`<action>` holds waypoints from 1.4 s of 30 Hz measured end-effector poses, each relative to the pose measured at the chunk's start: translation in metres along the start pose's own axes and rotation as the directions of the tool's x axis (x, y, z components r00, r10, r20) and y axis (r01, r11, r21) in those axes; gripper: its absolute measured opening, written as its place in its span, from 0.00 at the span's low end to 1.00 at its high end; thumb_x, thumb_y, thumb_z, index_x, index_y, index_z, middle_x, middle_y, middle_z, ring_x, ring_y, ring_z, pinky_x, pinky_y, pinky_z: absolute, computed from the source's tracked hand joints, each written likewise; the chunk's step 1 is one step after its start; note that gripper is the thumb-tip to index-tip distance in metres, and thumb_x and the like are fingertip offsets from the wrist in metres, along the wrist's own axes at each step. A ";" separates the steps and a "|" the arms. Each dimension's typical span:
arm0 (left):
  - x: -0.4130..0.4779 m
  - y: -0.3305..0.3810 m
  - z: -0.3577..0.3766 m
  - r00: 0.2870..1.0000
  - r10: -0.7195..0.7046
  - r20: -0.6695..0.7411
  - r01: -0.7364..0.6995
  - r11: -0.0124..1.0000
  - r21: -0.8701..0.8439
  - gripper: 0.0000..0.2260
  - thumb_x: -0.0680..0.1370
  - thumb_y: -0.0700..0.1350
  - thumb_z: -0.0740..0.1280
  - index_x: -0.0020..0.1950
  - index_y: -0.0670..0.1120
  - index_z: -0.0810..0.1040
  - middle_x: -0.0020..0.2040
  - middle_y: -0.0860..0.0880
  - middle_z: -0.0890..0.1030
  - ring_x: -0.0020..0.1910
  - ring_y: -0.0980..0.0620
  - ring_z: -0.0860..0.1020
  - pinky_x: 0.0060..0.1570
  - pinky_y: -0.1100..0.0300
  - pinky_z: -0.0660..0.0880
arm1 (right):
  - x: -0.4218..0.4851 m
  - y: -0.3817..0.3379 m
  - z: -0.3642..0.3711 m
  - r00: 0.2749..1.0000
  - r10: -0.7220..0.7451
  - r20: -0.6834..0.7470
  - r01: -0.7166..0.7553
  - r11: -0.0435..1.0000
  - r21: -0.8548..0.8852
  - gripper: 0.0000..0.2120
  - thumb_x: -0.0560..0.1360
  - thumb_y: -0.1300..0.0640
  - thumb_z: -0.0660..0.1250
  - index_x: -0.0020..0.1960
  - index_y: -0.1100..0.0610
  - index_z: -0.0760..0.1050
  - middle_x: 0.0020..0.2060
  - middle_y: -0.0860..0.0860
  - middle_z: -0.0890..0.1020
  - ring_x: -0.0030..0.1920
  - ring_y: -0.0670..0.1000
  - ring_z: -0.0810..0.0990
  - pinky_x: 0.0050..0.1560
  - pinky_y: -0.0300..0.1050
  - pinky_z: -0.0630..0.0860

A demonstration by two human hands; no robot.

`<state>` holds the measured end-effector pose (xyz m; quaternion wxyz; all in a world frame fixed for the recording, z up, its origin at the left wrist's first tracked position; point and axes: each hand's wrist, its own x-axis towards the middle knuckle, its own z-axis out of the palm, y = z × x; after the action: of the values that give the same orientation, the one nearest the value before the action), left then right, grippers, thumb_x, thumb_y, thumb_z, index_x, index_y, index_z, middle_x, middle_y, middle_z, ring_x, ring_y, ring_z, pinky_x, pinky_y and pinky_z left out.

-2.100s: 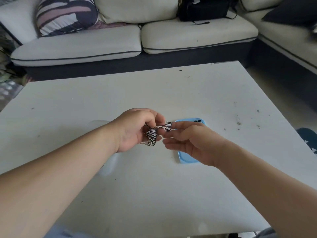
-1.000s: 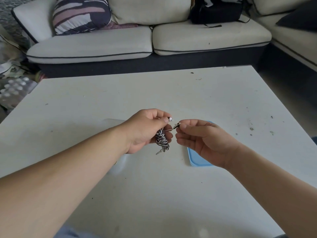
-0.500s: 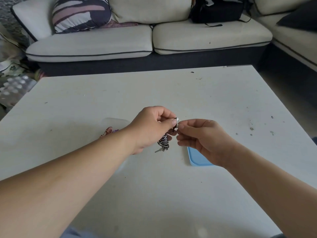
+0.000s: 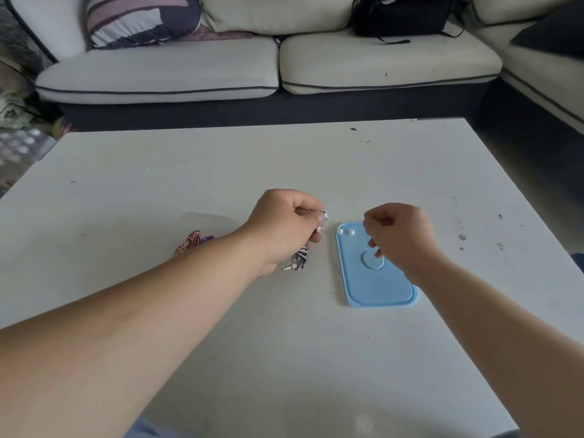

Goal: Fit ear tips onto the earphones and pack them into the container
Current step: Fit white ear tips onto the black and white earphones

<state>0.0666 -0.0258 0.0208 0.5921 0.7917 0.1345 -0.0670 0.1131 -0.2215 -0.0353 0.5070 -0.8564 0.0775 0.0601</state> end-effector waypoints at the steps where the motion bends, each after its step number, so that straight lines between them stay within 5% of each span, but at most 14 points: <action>1: 0.000 0.000 0.002 1.000 -0.003 0.006 0.003 1.000 -0.001 0.05 0.80 0.37 0.70 0.55 0.41 0.83 0.43 0.44 0.84 0.35 0.52 0.83 0.34 0.63 0.79 | 0.004 0.004 0.005 1.000 -0.024 0.018 0.025 0.998 -0.052 0.05 0.77 0.60 0.68 0.49 0.54 0.82 0.38 0.53 0.85 0.35 0.52 0.83 0.38 0.45 0.80; 6: 0.001 0.001 0.003 1.000 -0.015 0.026 0.015 1.000 -0.006 0.03 0.80 0.37 0.70 0.53 0.40 0.83 0.39 0.45 0.83 0.34 0.53 0.81 0.35 0.62 0.79 | 0.026 0.020 0.031 0.988 -0.120 0.095 0.147 0.916 -0.373 0.06 0.76 0.62 0.66 0.42 0.62 0.80 0.31 0.58 0.78 0.30 0.62 0.74 0.31 0.46 0.72; 9: 0.000 -0.001 -0.001 0.999 -0.029 0.020 0.029 1.000 0.001 0.03 0.80 0.37 0.70 0.53 0.40 0.83 0.40 0.44 0.83 0.34 0.53 0.81 0.34 0.63 0.78 | 0.035 0.026 0.041 0.988 -0.139 0.071 0.156 0.882 -0.445 0.07 0.71 0.65 0.63 0.34 0.64 0.73 0.28 0.56 0.69 0.31 0.55 0.63 0.32 0.44 0.63; 13: -0.001 -0.004 -0.010 0.999 -0.040 0.007 0.040 0.999 -0.002 0.03 0.80 0.37 0.70 0.53 0.40 0.83 0.41 0.45 0.83 0.33 0.54 0.81 0.34 0.63 0.79 | 0.035 0.023 0.037 0.985 -0.158 0.072 0.174 0.862 -0.475 0.09 0.75 0.66 0.63 0.41 0.60 0.80 0.39 0.56 0.81 0.31 0.58 0.79 0.36 0.47 0.78; 17: -0.005 -0.001 -0.015 0.999 -0.048 0.011 0.048 0.998 -0.044 0.03 0.80 0.36 0.70 0.53 0.40 0.83 0.41 0.45 0.83 0.33 0.54 0.82 0.34 0.63 0.80 | 0.025 0.017 0.032 0.968 -0.243 0.066 0.245 0.846 -0.474 0.09 0.77 0.62 0.63 0.41 0.55 0.79 0.40 0.52 0.82 0.32 0.53 0.80 0.37 0.50 0.80; 22: -0.010 0.006 -0.024 1.000 0.010 -0.007 -0.011 0.995 -0.099 0.04 0.81 0.36 0.69 0.54 0.39 0.83 0.43 0.43 0.84 0.37 0.51 0.85 0.36 0.60 0.81 | -0.013 -0.035 0.027 0.987 -0.126 0.097 0.115 0.987 0.108 0.03 0.77 0.61 0.71 0.46 0.57 0.83 0.37 0.54 0.86 0.32 0.47 0.83 0.35 0.42 0.81; 25: -0.017 0.010 -0.031 0.997 0.076 -0.018 -0.077 0.991 -0.106 0.05 0.82 0.37 0.68 0.50 0.40 0.85 0.42 0.41 0.84 0.39 0.48 0.86 0.38 0.58 0.81 | -0.041 -0.054 0.021 0.975 -0.010 0.222 -0.117 0.826 0.551 0.03 0.76 0.66 0.73 0.49 0.65 0.83 0.40 0.61 0.86 0.38 0.54 0.86 0.43 0.45 0.84; 27: -0.023 0.014 -0.034 0.994 0.107 -0.019 -0.109 0.986 -0.124 0.07 0.82 0.36 0.68 0.48 0.44 0.85 0.44 0.39 0.85 0.41 0.47 0.86 0.39 0.57 0.81 | -0.053 -0.059 0.017 0.949 0.015 0.315 -0.244 0.669 0.702 0.05 0.76 0.69 0.72 0.52 0.68 0.82 0.41 0.60 0.84 0.39 0.54 0.85 0.43 0.43 0.83; 33: -0.039 0.021 -0.043 0.985 0.174 0.006 -0.171 0.974 -0.148 0.06 0.82 0.38 0.69 0.56 0.44 0.85 0.47 0.43 0.87 0.43 0.48 0.87 0.39 0.61 0.81 | -0.076 -0.075 0.017 0.899 -0.046 0.437 -0.382 0.405 0.830 0.05 0.79 0.69 0.65 0.52 0.66 0.79 0.41 0.56 0.82 0.40 0.49 0.83 0.44 0.39 0.82; 36: -0.045 0.023 -0.047 0.977 0.215 0.001 -0.213 0.969 -0.124 0.06 0.81 0.39 0.71 0.55 0.46 0.86 0.46 0.48 0.88 0.42 0.56 0.87 0.40 0.69 0.80 | -0.087 -0.077 0.020 0.888 -0.066 0.454 -0.401 0.372 0.837 0.06 0.81 0.66 0.64 0.48 0.63 0.79 0.39 0.54 0.82 0.37 0.47 0.82 0.42 0.37 0.82; 42: -0.044 0.023 -0.047 0.967 0.256 0.017 -0.254 0.963 -0.087 0.06 0.80 0.40 0.72 0.54 0.48 0.86 0.47 0.49 0.88 0.47 0.53 0.86 0.42 0.67 0.81 | -0.079 -0.075 0.026 0.896 -0.071 0.439 -0.369 0.431 0.823 0.05 0.81 0.60 0.66 0.48 0.61 0.78 0.37 0.52 0.79 0.36 0.47 0.80 0.41 0.38 0.82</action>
<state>0.0286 0.0073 0.0675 0.6302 0.7759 0.0260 0.0044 0.0490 -0.1577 0.0307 0.8764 -0.4156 0.0667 0.2340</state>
